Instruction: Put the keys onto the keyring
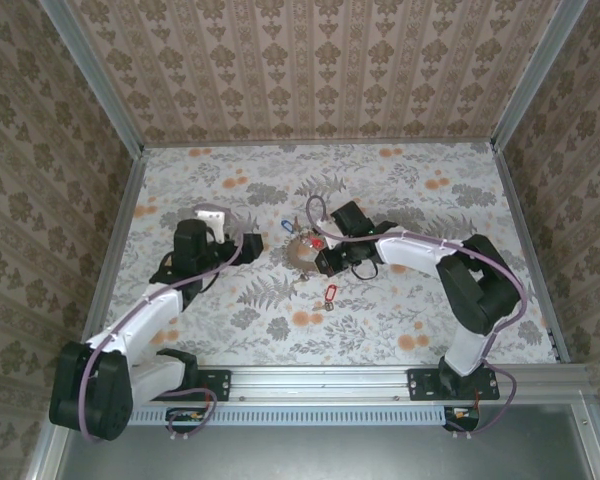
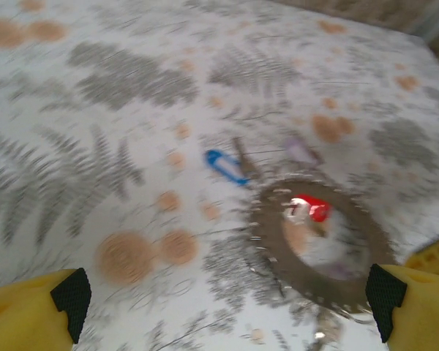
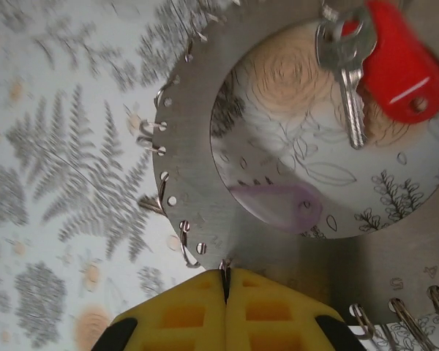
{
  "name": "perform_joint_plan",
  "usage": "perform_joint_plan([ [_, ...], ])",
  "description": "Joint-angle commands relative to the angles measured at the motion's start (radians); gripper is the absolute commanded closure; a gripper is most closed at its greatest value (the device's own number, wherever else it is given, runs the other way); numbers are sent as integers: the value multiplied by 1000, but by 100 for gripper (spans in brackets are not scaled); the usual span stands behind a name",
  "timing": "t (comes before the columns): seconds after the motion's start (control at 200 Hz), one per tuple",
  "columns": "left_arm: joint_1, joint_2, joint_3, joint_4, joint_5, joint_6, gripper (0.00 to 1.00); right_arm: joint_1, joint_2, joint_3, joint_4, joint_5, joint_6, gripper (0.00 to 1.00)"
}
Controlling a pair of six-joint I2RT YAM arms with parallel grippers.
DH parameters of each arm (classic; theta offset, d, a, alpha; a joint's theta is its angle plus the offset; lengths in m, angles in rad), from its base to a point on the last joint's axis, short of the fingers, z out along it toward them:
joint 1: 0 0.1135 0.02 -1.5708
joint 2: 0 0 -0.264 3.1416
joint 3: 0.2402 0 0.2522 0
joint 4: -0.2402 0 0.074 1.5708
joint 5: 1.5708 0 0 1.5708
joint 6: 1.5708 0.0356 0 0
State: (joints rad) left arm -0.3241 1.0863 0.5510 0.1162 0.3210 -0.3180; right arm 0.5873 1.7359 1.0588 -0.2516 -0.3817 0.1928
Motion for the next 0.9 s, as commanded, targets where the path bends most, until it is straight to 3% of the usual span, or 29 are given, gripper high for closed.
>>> perform_joint_plan([
  [0.0, -30, -2, 74, -4, 198, 149, 1, 3, -67, 39, -9, -15, 126, 100],
  [0.185, -102, 20, 146, -28, 353, 402, 5, 2, -100, 88, -59, -120, 57, 100],
  [0.38, -107, 42, 145, -17, 488, 447, 19, -1, -189, 73, -133, -138, -291, 100],
  [0.525, -120, 54, 141, -29, 516, 462, 32, -3, -275, 40, -156, -142, -481, 100],
  [0.69, -201, 82, 162, -44, 500, 539, 37, -1, -394, -68, 7, -166, -566, 100],
  [0.895, -284, 124, 207, -14, 467, 571, 51, 0, -499, -214, 301, -203, -515, 100],
])
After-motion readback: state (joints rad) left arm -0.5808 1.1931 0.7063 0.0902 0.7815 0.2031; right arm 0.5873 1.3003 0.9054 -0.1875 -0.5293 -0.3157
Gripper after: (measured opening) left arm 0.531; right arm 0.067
